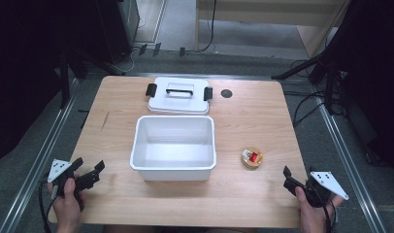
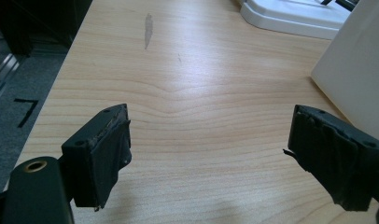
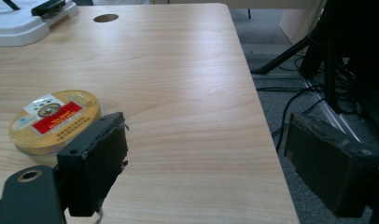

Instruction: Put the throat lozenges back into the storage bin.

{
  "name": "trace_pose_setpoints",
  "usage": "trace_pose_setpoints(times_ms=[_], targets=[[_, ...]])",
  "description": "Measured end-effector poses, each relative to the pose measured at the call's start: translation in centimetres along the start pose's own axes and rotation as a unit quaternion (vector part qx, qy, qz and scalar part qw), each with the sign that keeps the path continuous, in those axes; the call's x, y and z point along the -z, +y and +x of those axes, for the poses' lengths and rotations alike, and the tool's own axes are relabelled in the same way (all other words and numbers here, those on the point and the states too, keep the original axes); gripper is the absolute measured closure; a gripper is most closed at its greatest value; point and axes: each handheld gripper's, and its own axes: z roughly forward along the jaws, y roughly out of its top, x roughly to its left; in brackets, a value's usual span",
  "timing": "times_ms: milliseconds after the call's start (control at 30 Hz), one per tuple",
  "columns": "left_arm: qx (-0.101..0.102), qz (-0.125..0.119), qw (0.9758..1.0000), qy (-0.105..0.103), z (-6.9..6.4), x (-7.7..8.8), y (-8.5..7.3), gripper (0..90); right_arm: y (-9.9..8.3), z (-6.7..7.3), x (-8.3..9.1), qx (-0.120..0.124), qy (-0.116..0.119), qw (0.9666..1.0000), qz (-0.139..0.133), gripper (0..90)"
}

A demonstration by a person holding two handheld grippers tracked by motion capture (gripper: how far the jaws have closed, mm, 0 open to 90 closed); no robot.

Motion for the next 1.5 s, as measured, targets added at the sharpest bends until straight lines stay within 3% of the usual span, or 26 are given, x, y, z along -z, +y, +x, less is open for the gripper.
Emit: trace_pose_setpoints(times_ms=[167,433,567,833,900,933,1000,1067,1100,1133,1167,1200,1267,1300,1333,1367,1400,1433,1467,1500], targets=[[0.003,0.002,1.0000,-0.002,0.1,0.0,0.0,13.8,1.5,1.0,-0.4,0.019,0.008,0.9996,0.021,14.1],[0.004,0.004,1.0000,-0.003,0.1,-0.1,0.0,13.8,3.5,2.4,-1.4,0.058,0.021,0.9962,0.062,14.1],[0.006,0.004,1.0000,-0.005,0.1,-0.1,0.0,13.8,4.7,3.3,-2.2,0.081,0.024,0.9919,0.095,14.1],[0.005,0.007,0.9999,-0.007,0.1,-0.1,0.1,13.8,6.0,4.0,-3.4,0.101,0.033,0.9850,0.136,14.1],[0.005,0.007,0.9999,-0.007,0.1,-0.2,0.1,13.8,6.4,4.3,-3.7,0.110,0.033,0.9817,0.152,14.0],[0.005,0.008,0.9999,-0.007,0.1,-0.2,0.1,13.8,6.9,4.6,-4.1,0.118,0.037,0.9776,0.170,14.0],[0.005,0.008,0.9999,-0.007,0.1,-0.2,0.1,13.8,7.0,4.8,-4.3,0.120,0.039,0.9762,0.176,14.0],[0.005,0.009,0.9999,-0.007,0.1,-0.2,0.1,13.8,7.7,5.2,-5.0,0.126,0.048,0.9691,0.206,13.9],[0.005,0.009,0.9999,-0.008,0.1,-0.2,0.1,13.8,7.7,5.2,-5.0,0.126,0.048,0.9691,0.206,13.9],[0.006,0.009,0.9999,-0.008,0.1,-0.2,0.1,13.7,7.9,5.5,-5.5,0.130,0.049,0.9644,0.225,13.9],[0.006,0.010,0.9999,-0.007,0.1,-0.2,0.1,13.7,7.9,5.5,-5.5,0.130,0.049,0.9644,0.225,13.9],[0.006,0.011,0.9999,-0.007,0.1,-0.2,0.1,13.7,8.2,5.8,-6.1,0.131,0.050,0.9586,0.248,13.5],[0.005,0.010,0.9999,-0.007,0.1,-0.2,0.1,13.8,8.2,6.0,-6.3,0.132,0.050,0.9568,0.254,13.5],[0.005,0.010,0.9999,-0.007,0.1,-0.2,0.1,13.8,8.4,6.2,-6.6,0.133,0.052,0.9532,0.267,13.4],[0.005,0.010,0.9999,-0.008,0.1,-0.2,0.1,13.8,8.6,6.7,-7.0,0.142,0.055,0.9471,0.283,13.3],[0.005,0.010,0.9999,-0.008,0.1,-0.2,0.1,13.8,8.6,6.7,-7.0,0.142,0.055,0.9471,0.283,13.3],[0.006,0.010,0.9999,-0.008,0.1,-0.2,0.1,13.8,8.8,7.0,-7.4,0.149,0.060,0.9402,0.300,13.0],[0.006,0.010,0.9999,-0.008,0.1,-0.2,0.1,13.8,8.8,7.0,-7.4,0.149,0.060,0.9402,0.300,13.0],[0.006,0.010,0.9999,-0.008,0.1,-0.2,0.1,13.8,9.1,7.5,-7.8,0.156,0.064,0.9322,0.320,12.8],[0.006,0.010,0.9999,-0.008,0.1,-0.2,0.1,13.8,9.1,7.5,-7.8,0.156,0.064,0.9322,0.320,12.8]])
